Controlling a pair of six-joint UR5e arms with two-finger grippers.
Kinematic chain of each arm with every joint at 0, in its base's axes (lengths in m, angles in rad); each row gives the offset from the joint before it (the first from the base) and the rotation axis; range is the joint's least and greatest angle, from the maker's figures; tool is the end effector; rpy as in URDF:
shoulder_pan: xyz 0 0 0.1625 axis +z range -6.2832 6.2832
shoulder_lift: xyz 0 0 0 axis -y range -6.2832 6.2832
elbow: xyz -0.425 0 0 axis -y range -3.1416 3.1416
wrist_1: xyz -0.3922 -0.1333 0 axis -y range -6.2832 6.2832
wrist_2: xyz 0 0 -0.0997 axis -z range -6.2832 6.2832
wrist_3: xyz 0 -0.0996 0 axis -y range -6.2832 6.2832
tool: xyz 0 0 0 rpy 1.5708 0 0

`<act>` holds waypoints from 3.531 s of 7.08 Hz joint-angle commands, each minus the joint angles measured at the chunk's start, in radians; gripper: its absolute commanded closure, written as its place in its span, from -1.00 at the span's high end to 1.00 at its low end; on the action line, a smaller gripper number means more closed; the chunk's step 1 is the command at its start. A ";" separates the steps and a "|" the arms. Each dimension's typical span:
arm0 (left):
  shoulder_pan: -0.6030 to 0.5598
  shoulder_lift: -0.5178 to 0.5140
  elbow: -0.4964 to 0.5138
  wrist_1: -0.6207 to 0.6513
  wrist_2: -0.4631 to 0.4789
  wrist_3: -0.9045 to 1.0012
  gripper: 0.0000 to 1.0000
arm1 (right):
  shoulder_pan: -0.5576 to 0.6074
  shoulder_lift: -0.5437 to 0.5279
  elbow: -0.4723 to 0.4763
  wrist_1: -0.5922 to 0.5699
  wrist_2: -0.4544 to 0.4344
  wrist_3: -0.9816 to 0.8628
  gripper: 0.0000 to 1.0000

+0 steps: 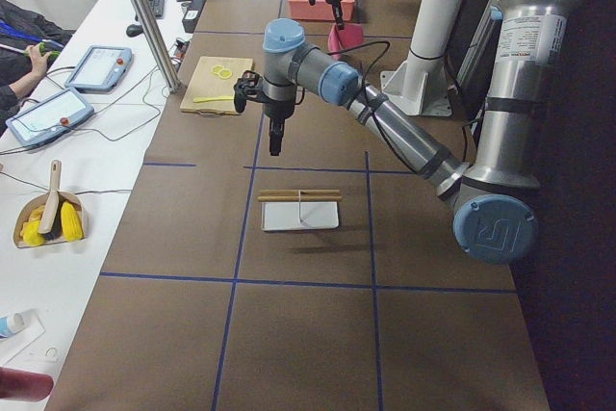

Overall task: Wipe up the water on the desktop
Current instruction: 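Lower the pink cloth with the right gripper onto the table surface, then wipe the cloth across the table toward the pink bin with the right gripper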

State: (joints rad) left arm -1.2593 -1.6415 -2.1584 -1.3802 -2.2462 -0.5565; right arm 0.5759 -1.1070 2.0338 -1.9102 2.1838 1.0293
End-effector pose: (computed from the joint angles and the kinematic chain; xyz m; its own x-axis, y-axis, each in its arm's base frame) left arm 0.0747 -0.4637 0.3709 0.7019 -0.0179 -0.7120 0.1145 0.9895 0.0880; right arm -0.4230 -0.3653 0.2415 0.6900 -0.0546 0.7217 0.2073 0.9703 -0.1247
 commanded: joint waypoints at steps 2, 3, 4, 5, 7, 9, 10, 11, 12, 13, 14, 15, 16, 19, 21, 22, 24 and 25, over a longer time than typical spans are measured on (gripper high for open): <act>0.000 0.022 0.000 -0.002 0.002 0.024 1.00 | 0.109 0.000 -0.197 0.192 0.007 0.035 -1.00; 0.000 0.022 -0.001 -0.002 0.000 0.024 1.00 | 0.146 -0.001 -0.237 0.194 0.007 0.032 -1.00; 0.000 0.023 0.000 -0.002 -0.001 0.024 1.00 | 0.189 -0.001 -0.263 0.194 0.008 0.028 -1.00; 0.000 0.038 0.006 0.001 -0.001 0.026 1.00 | 0.223 -0.001 -0.283 0.194 0.008 0.028 -1.00; -0.009 0.109 0.070 0.000 -0.003 0.212 1.00 | 0.260 -0.002 -0.355 0.213 0.001 0.020 -1.00; -0.066 0.112 0.179 -0.011 -0.001 0.381 1.00 | 0.265 -0.013 -0.406 0.275 -0.002 0.032 -1.00; -0.086 0.111 0.219 -0.048 -0.001 0.389 1.00 | 0.225 -0.002 -0.408 0.276 -0.002 0.061 -1.00; -0.091 0.109 0.268 -0.112 0.000 0.388 1.00 | 0.173 0.015 -0.402 0.281 0.001 0.139 -1.00; -0.107 0.095 0.319 -0.159 -0.001 0.391 1.00 | 0.132 0.025 -0.397 0.349 0.007 0.234 -1.00; -0.114 0.095 0.340 -0.181 0.000 0.403 1.00 | 0.078 0.026 -0.373 0.417 0.010 0.332 -1.00; -0.120 0.094 0.341 -0.181 0.000 0.403 1.00 | 0.024 0.030 -0.345 0.422 0.007 0.406 -1.00; -0.120 0.094 0.342 -0.183 0.002 0.403 1.00 | -0.025 0.030 -0.299 0.422 0.007 0.475 -1.00; -0.121 0.094 0.342 -0.181 0.002 0.405 1.00 | -0.063 0.030 -0.270 0.422 0.002 0.527 -1.00; -0.130 0.088 0.341 -0.181 -0.001 0.402 1.00 | -0.064 0.015 -0.280 0.425 -0.019 0.519 -1.00; -0.130 0.086 0.341 -0.181 -0.003 0.402 1.00 | 0.005 0.015 -0.306 0.424 -0.035 0.479 -1.00; -0.130 0.086 0.341 -0.181 -0.003 0.400 1.00 | 0.049 0.012 -0.329 0.424 -0.032 0.447 -1.00; -0.130 0.085 0.341 -0.181 -0.003 0.400 1.00 | 0.120 -0.026 -0.337 0.421 -0.026 0.355 -1.00; -0.130 0.085 0.341 -0.181 -0.003 0.400 1.00 | 0.163 -0.033 -0.337 0.416 -0.015 0.344 -1.00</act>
State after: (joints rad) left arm -1.3898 -1.5567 -1.8178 -1.5616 -2.2488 -0.1564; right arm 0.6898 -1.1268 1.6989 -1.4900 2.1596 1.4033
